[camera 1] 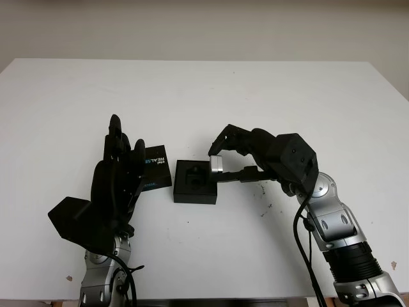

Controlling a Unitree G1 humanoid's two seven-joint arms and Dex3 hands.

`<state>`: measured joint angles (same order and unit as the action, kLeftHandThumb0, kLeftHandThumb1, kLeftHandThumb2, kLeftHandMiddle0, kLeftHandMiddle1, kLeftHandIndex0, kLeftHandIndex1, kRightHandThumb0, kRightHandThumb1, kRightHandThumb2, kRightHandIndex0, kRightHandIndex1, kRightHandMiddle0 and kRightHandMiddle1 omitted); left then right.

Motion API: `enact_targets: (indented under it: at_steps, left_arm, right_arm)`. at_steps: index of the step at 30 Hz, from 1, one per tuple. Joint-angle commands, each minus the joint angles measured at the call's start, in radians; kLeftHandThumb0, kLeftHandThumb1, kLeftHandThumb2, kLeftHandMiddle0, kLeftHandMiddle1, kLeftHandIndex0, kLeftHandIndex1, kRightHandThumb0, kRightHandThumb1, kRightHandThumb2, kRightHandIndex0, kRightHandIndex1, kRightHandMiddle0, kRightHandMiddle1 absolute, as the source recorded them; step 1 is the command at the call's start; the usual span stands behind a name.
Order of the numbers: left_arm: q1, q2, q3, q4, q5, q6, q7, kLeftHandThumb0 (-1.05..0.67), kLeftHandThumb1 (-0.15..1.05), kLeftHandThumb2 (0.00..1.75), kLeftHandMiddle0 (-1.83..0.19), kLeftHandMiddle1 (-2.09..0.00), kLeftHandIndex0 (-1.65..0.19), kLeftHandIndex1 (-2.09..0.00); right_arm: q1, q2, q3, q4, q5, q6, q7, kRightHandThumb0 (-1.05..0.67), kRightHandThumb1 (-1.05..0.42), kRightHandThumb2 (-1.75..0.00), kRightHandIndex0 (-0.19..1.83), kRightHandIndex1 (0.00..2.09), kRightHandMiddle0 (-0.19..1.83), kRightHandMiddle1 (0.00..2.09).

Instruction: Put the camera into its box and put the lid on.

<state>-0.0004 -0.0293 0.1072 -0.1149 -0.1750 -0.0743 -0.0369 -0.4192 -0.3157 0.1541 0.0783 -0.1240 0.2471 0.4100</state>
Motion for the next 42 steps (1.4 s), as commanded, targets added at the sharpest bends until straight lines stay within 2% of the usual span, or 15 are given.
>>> enact_targets:
  at_steps: [1,28,42]
  left_arm:
    - [0.011,-0.003,-0.007,-0.008,0.008,-0.004,0.003,-0.53,1.05,0.43,0.04,-0.05,0.09,-0.05]
    - [0.005,-0.006,-0.009,-0.003,0.011,-0.002,0.01,-0.54,1.05,0.42,0.04,-0.06,0.08,-0.06]
    - [0.009,-0.013,-0.013,-0.013,0.01,0.001,0.013,-0.54,1.05,0.41,0.04,-0.05,0.09,-0.05]
  right_arm:
    - [-0.019,0.005,0.0,0.005,0.002,-0.008,-0.002,-0.35,-0.91,-0.05,0.17,0.5,0.29,1.97]
    - [-0.011,0.018,0.002,-0.032,0.029,-0.01,0.02,-0.37,-0.91,-0.05,0.16,0.54,0.3,1.95]
    - [-0.01,-0.015,0.022,-0.009,-0.008,-0.024,0.043,-0.37,-0.91,-0.05,0.16,0.57,0.29,1.95]
